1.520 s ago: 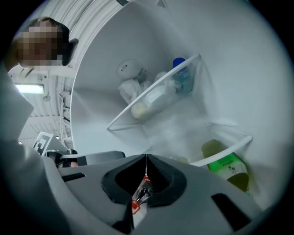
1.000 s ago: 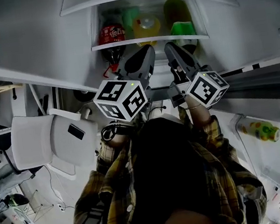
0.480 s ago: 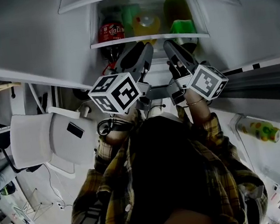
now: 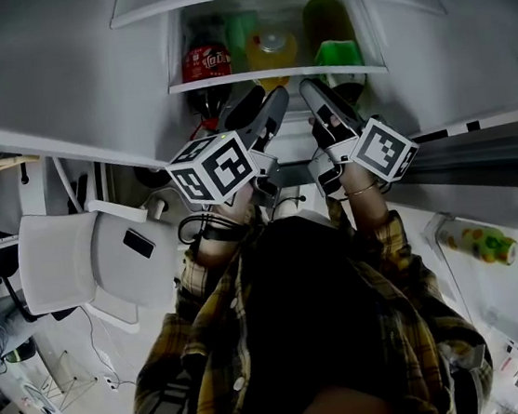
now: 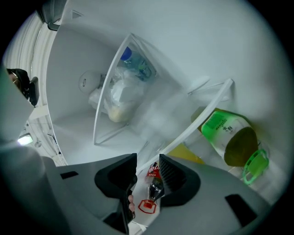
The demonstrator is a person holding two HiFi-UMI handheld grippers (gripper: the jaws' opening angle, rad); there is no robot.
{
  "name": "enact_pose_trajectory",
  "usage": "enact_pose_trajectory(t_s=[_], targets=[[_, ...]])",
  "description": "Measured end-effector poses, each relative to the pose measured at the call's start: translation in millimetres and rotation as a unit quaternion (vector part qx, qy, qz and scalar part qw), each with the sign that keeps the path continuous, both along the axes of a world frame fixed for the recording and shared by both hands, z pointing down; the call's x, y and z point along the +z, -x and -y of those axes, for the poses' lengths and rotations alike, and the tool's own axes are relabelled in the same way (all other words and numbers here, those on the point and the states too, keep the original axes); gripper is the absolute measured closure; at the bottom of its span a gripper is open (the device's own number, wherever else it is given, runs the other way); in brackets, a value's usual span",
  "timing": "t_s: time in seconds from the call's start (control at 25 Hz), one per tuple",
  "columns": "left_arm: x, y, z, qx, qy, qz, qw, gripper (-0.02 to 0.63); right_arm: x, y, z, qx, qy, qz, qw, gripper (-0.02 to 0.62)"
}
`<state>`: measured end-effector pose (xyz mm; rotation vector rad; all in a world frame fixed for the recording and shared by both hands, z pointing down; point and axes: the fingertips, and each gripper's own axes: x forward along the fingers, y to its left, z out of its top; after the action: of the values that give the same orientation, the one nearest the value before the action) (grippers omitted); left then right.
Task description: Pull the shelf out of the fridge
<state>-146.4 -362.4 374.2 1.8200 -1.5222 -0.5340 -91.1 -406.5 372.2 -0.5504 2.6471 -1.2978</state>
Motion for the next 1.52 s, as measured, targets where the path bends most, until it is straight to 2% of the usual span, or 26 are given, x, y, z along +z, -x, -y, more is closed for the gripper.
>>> enact_pose_trajectory(t_s=[0.2,0.6,0.88,1.04,1.4,1.44,1.52], targets=[[11.3,4.8,4.8,-0.005,0.005,-0.051,0.9987,0.402,9.1,2.1,4.3,0.001,0.026,0.007,1.0,0.449],[16.4,16.3,25.0,-0.022,0.002,-0.105,0.9942,0.402,20.0,7.5,23.1,0.026,0.067,0.02,0.997,0.449],[20.7,31.9,40.6,-0.058,0.004,-0.146,0.9876,0.402,20.1,13.7,43.7,0.048,0.078,0.033,0.995,0.45],[20.3,45.5,53.4,-0.092,0.005,-0.154,0.9838,0.402,20.2,20.3,54.6,0.06,0.082,0.037,0.994,0.451],[21.7,67.7,75.0,-0.13,0.023,-0.157,0.9787,0.405,23.9,33.3,73.3,0.08,0.102,0.03,0.991,0.457],[23.9,67.9,75.1,-0.132,0.028,-0.156,0.9785,0.415,23.9,33.4,74.3,0.083,0.103,0.03,0.991,0.463],[27.9,68.4,73.9,-0.133,0.035,-0.157,0.9779,0.481,23.7,32.3,75.0,0.087,0.106,0.037,0.99,0.513]])
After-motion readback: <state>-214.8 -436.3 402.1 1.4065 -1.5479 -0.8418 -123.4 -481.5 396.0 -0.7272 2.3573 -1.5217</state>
